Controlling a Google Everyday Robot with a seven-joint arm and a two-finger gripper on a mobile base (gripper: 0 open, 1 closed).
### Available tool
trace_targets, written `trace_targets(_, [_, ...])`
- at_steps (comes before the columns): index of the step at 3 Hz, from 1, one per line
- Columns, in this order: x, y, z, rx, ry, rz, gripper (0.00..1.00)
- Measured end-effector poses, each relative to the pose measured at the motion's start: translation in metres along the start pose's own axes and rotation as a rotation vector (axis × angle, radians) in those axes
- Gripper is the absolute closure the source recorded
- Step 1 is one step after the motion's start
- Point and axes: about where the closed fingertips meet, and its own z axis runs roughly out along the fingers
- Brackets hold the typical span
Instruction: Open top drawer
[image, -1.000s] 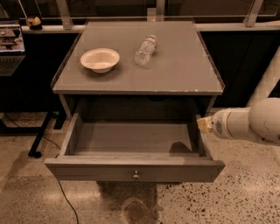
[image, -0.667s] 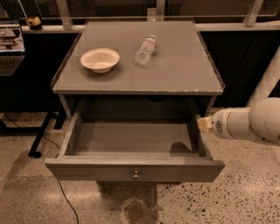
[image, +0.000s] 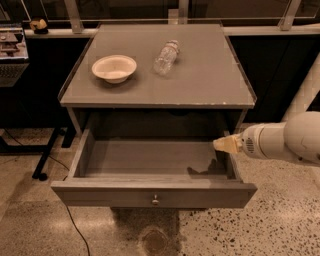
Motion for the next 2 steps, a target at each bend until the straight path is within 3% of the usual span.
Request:
trace_targets(1, [0.0000,0.0000,0.0000,0.000,0.000,0.000,0.00])
trace_targets(2, [0.0000,0.0000,0.0000,0.000,0.000,0.000,0.00])
